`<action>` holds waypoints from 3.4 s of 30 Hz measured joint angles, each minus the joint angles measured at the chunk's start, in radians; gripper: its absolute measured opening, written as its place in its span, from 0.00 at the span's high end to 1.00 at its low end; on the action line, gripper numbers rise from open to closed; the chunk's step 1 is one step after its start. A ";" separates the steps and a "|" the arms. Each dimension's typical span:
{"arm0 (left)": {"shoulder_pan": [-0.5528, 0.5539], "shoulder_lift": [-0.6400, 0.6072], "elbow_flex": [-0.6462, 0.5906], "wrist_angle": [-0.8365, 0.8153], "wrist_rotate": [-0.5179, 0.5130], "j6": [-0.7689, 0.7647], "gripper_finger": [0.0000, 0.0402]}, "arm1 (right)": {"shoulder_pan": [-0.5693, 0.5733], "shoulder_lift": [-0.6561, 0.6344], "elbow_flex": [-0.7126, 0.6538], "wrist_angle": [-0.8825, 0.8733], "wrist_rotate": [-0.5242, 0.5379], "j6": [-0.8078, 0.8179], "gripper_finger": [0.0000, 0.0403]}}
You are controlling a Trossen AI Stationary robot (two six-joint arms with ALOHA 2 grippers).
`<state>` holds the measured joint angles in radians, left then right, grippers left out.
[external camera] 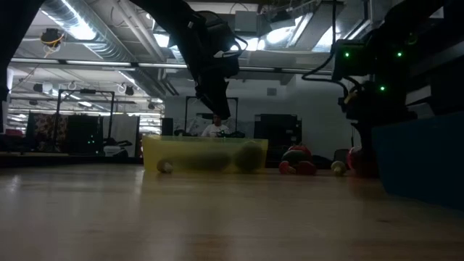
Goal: Sort produce into baskets
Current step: Put the red apple into the blue bin, then put the green mushroom into the yellow bin
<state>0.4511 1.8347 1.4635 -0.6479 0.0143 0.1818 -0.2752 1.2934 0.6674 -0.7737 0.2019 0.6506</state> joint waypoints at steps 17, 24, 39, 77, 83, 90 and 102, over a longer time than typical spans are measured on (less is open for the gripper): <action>0.000 0.000 0.000 0.000 0.000 0.029 0.47 | 0.088 0.003 0.207 -0.055 -0.223 -0.030 0.19; 0.000 0.000 0.000 0.000 0.000 0.029 0.47 | 0.247 0.003 0.356 -0.144 -0.223 0.003 0.18; 0.000 0.000 0.000 0.000 0.000 0.058 0.47 | 0.729 0.008 0.385 -0.158 -0.197 0.249 0.17; -0.093 -0.116 0.000 -0.266 0.000 -0.049 0.47 | 1.022 0.276 0.386 -0.109 -0.275 0.260 0.04; -0.160 -0.113 0.000 -0.445 0.000 -0.226 0.47 | 1.022 0.276 0.386 -0.104 -0.263 0.260 0.01; -0.239 -0.110 0.000 -0.485 -0.033 -0.600 0.47 | 1.021 0.276 0.386 -0.103 -0.262 0.260 0.02; -0.390 -0.083 0.000 -0.548 -0.261 -1.054 0.47 | 1.021 0.276 0.386 -0.098 -0.252 0.260 0.02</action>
<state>0.0608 1.7519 1.4632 -1.1955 -0.2466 -0.8727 0.7456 1.5692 1.0531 -0.8715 -0.0500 0.9105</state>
